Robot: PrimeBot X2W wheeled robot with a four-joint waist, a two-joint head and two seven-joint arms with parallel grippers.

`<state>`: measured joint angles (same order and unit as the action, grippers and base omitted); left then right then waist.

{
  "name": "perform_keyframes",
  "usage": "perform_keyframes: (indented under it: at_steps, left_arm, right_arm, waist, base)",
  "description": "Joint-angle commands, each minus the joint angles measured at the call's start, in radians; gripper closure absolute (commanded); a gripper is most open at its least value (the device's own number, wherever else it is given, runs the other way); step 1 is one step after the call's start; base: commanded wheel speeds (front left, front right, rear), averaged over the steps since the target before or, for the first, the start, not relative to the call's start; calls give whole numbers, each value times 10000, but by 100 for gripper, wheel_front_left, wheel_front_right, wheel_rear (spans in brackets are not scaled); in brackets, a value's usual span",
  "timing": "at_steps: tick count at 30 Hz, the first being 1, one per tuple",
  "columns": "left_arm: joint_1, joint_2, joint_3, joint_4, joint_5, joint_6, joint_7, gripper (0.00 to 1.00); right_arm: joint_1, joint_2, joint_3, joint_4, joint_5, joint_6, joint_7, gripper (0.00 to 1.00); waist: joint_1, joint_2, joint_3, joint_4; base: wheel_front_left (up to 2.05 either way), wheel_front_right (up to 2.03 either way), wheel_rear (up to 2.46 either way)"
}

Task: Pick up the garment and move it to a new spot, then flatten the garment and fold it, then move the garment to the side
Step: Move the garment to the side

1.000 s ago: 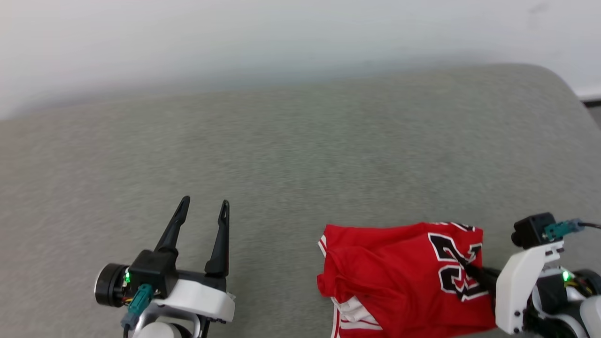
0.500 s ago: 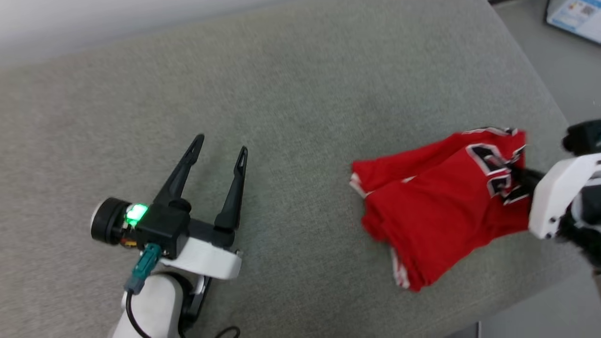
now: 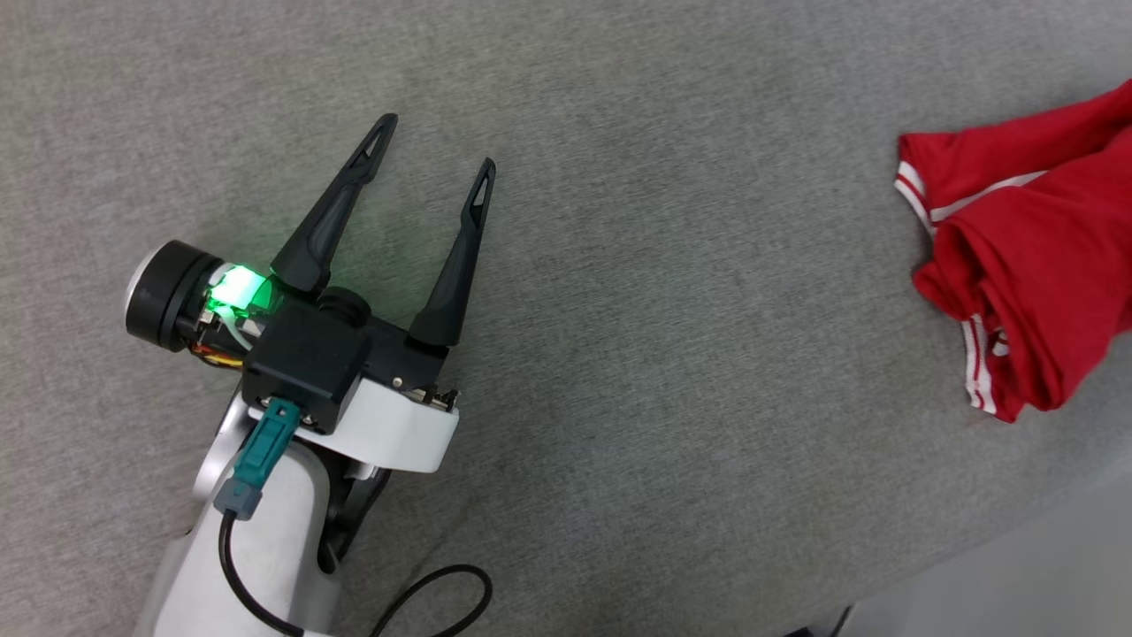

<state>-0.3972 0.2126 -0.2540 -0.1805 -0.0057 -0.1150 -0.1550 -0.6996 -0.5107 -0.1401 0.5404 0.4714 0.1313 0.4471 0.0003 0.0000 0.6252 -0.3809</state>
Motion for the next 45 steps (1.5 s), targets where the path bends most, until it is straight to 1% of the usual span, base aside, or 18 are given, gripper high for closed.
perform_keyframes:
  at_steps: [1,4,5,6,11,13,16,18,23,30,36,42,45]
  left_arm:
    - [-114,62,-14,-74,38,-2,9,0]
    - [-175,60,-64,-101,26,33,18,0]
    - [-208,29,-103,-61,-18,58,-39,0]
    - [-207,23,-108,-36,-38,67,-63,0]
    - [-18,-45,-101,174,-158,176,-212,0]
    - [95,-102,-118,310,-217,222,-307,0]
    - [329,-223,-122,607,-362,320,-511,0]
    - [533,-325,-122,826,-481,408,-629,0]
    - [1160,-618,-69,1408,-829,643,-853,0]
    - [2061,-994,26,2196,-1344,902,-1040,0]
    - [2679,-1174,100,2758,-1619,1040,-1101,0]
    - [3178,-1278,297,3034,-1771,1153,-1106,0]
    - [3374,-1288,520,3126,-1792,1210,-1102,0]
  right_arm:
    - [-198,-72,-120,206,-48,-11,-183,100]
    - [-282,-4,-229,642,-212,-11,-513,100]
    - [-378,53,-397,1124,-374,-12,-955,53]
    - [-444,56,-484,1286,-440,-12,-1087,0]
    - [-511,-94,-768,1810,-1088,-12,-1947,0]
    - [-465,-190,-970,1980,-1471,-12,-2251,0]
    - [-187,-141,-1273,1969,-2041,-11,-2815,0]
    - [73,23,-1516,1773,-2354,-11,-3210,0]
    - [1103,623,-1990,823,-2811,-12,-4087,0]
    - [3125,1709,-2347,-812,-3027,-11,-4735,0]
    - [4686,2563,-2053,-2065,-3016,-11,-4998,0]
    - [5697,3123,-1288,-2944,-2839,-11,-5112,0]
    - [6068,3367,-743,-3357,-2777,-9,-5200,0]
  waist:
    - [-3,0,160,169]
    - [-3,0,166,263]
    - [-3,0,128,359]
    - [-3,0,110,387]
    - [-3,0,-217,528]
    - [-3,0,-454,621]
    - [-3,0,-983,843]
    - [-3,0,-1397,1002]
    - [-3,0,-2431,1483]
    - [-3,0,-3753,2247]
    - [-3,0,-4698,2942]
    - [-3,0,-5358,3492]
    - [-3,0,-5594,3695]
  base:
    - [0,0,0]
    - [0,0,0]
    - [0,0,0]
    - [0,0,0]
    - [0,0,0]
    - [0,0,0]
    - [0,0,0]
    - [0,0,0]
    - [0,0,0]
    - [0,0,0]
    - [0,0,0]
    - [0,0,0]
    - [0,0,0]
